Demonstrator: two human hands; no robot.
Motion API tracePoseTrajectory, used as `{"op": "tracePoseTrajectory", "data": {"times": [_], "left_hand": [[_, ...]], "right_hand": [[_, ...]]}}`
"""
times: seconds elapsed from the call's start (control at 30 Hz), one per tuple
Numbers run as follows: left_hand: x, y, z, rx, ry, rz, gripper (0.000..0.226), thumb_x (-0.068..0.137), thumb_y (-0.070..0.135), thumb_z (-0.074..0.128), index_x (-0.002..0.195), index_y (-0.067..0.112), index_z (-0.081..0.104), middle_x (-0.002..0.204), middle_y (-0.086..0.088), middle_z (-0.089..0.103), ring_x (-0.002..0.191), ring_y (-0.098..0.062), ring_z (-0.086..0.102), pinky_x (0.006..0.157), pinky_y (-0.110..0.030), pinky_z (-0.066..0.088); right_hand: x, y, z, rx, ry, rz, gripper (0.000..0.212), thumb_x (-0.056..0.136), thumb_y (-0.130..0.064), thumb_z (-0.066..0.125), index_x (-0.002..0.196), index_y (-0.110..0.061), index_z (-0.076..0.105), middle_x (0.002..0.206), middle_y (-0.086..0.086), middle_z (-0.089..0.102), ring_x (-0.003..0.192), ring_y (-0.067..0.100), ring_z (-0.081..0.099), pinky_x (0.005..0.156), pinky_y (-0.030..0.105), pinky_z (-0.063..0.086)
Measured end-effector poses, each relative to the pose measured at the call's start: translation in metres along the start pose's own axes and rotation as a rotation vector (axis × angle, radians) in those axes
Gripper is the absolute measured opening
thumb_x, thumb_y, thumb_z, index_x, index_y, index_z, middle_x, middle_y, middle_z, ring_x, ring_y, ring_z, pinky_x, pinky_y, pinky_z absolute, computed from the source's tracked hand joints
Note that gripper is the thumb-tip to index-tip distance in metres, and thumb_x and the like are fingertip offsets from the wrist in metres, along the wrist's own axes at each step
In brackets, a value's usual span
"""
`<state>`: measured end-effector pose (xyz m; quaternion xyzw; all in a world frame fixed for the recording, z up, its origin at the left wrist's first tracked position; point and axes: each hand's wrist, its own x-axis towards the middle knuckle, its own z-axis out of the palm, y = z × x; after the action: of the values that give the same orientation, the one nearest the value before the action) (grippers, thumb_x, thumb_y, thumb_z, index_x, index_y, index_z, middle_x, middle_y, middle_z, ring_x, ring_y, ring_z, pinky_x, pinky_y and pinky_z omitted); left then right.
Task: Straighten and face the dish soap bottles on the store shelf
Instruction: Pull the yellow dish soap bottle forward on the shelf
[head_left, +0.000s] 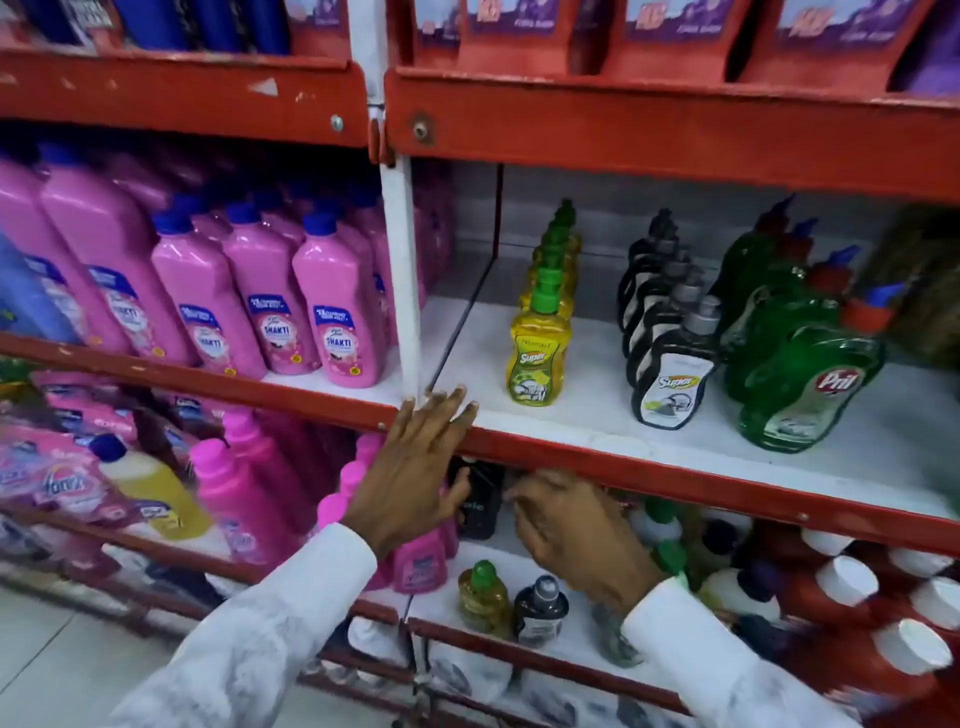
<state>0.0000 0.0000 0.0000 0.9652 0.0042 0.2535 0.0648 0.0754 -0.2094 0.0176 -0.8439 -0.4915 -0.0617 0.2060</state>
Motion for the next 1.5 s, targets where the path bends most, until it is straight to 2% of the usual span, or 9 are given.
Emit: {"op": "tracePoseTrajectory", "data": {"times": [0.2,0.5,0.7,0.87,0.97,1.03,1.13,1.3,1.5], "left_hand": [[-0.005,-0.003,0.011,-0.018,-0.086,-0.042,0.086,0.085,0.029,0.062,0.158,0.015,0.020,0.165,-0.006,0.029,0.155,-0.024,0.018,0.125,-0.051,0.018],[-0.006,0.000,0.007,-0.099,-0.047,-0.071,0.079,0.082,0.014,0.064,0.155,0.019,0.032,0.160,-0.002,0.039,0.154,-0.020,0.020,0.128,-0.045,0.011],[-0.006,-0.006,0.012,-0.078,-0.002,-0.054,0.088,0.071,-0.006,0.063,0.151,0.020,0.038,0.159,0.001,0.041,0.154,-0.019,0.019,0.128,-0.039,0.001],[-0.006,-0.010,0.016,-0.160,0.015,-0.045,0.091,0.065,-0.008,0.062,0.148,0.022,0.042,0.156,0.003,0.046,0.153,-0.018,0.022,0.127,-0.043,0.008],[-0.005,-0.008,0.017,-0.200,0.025,-0.046,0.089,0.065,-0.008,0.061,0.147,0.021,0.043,0.155,0.003,0.047,0.153,-0.017,0.022,0.126,-0.045,0.013],[-0.005,-0.007,0.016,-0.200,0.034,-0.042,0.090,0.066,-0.009,0.062,0.147,0.023,0.041,0.155,0.003,0.047,0.153,-0.016,0.022,0.127,-0.043,0.012],[-0.005,-0.005,0.014,-0.194,0.031,-0.045,0.091,0.069,-0.008,0.062,0.149,0.026,0.038,0.157,0.005,0.044,0.154,-0.014,0.019,0.127,-0.041,0.009],[-0.006,-0.002,0.012,-0.203,0.023,-0.070,0.090,0.068,-0.004,0.062,0.150,0.025,0.039,0.157,0.006,0.043,0.155,-0.012,0.016,0.127,-0.038,0.004],[-0.008,0.001,0.011,-0.151,-0.009,-0.069,0.097,0.068,-0.002,0.068,0.154,0.027,0.032,0.159,0.006,0.040,0.155,-0.010,0.010,0.127,-0.034,-0.002]], "right_hand": [[0.003,-0.011,0.063,0.163,-0.406,0.186,0.041,0.082,-0.028,0.061,0.123,-0.024,0.064,0.125,0.007,0.069,0.114,0.028,0.065,0.093,0.041,0.055],[0.009,-0.016,0.096,0.038,-0.486,0.337,0.033,0.079,-0.018,0.075,0.112,-0.015,0.073,0.122,0.018,0.064,0.104,0.034,0.067,0.087,0.033,0.055],[0.009,-0.029,0.025,0.130,-0.332,0.350,0.040,0.065,-0.020,0.082,0.103,-0.027,0.072,0.110,0.003,0.070,0.097,0.021,0.068,0.084,0.031,0.057],[0.024,-0.046,-0.092,0.293,-0.048,0.336,0.039,0.056,-0.020,0.084,0.091,-0.031,0.073,0.085,-0.009,0.073,0.067,0.001,0.063,0.060,0.006,0.047],[0.039,-0.054,-0.146,0.315,0.107,0.282,0.040,0.055,-0.018,0.086,0.092,-0.027,0.075,0.081,-0.008,0.077,0.069,0.004,0.071,0.065,0.014,0.056],[0.052,-0.051,-0.167,0.319,0.158,0.263,0.040,0.054,-0.017,0.088,0.092,-0.025,0.075,0.080,-0.010,0.077,0.070,0.002,0.072,0.064,0.011,0.055],[0.077,-0.044,-0.175,0.296,0.168,0.247,0.039,0.055,-0.016,0.089,0.091,-0.023,0.076,0.082,-0.011,0.077,0.071,0.001,0.072,0.067,0.012,0.057],[0.113,-0.024,-0.151,0.243,0.068,0.237,0.041,0.056,-0.017,0.092,0.093,-0.020,0.075,0.089,-0.001,0.077,0.082,0.012,0.074,0.079,0.033,0.063],[0.129,-0.003,-0.129,0.255,-0.008,0.244,0.048,0.056,-0.025,0.090,0.099,-0.030,0.070,0.108,0.000,0.071,0.098,0.013,0.069,0.092,0.035,0.058]]}}
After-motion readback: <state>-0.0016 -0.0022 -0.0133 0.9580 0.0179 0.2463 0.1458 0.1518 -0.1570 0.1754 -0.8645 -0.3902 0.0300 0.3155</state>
